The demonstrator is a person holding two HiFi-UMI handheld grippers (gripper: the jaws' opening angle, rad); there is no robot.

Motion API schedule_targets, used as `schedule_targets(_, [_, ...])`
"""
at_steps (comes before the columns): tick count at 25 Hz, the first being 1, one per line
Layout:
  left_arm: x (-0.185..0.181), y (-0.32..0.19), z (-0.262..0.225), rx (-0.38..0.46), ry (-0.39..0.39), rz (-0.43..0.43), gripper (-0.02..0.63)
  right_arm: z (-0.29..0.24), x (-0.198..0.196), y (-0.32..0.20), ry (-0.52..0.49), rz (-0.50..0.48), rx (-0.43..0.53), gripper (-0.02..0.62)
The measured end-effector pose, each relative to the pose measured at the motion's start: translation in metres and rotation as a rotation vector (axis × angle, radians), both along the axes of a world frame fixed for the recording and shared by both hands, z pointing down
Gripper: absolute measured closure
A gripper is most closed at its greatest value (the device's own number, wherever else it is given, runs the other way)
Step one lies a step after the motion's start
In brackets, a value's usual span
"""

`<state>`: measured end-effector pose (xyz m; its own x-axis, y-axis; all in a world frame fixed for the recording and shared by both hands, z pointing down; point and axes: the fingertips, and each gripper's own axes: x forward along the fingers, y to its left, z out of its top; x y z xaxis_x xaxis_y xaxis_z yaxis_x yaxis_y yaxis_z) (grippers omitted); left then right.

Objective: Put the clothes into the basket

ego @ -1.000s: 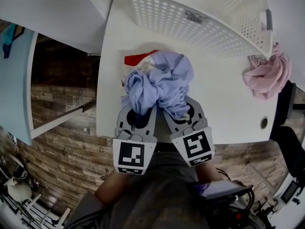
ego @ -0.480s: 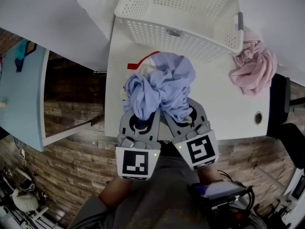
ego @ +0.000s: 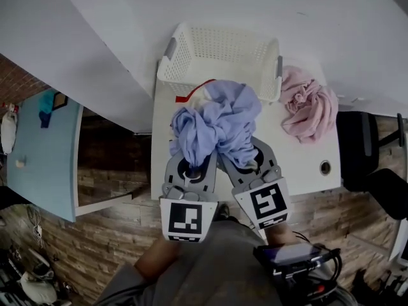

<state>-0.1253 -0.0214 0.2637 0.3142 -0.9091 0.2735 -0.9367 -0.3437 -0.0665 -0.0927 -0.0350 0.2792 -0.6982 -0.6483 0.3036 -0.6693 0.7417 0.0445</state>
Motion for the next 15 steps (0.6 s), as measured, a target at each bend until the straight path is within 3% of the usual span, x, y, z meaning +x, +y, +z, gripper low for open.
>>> schedule_targets(12, [0.009, -0.085, -0.084, 0.146, -0.030, 0.125, 0.511, -0.084, 0.012, -0.082, -0.031, 0.134, 0.124, 0.434])
schedule_targets(15, [0.017, -0.125, -0.086, 0.149, -0.024, 0.141, 0.509, -0.086, 0.020, -0.122, -0.025, 0.155, 0.122, 0.433])
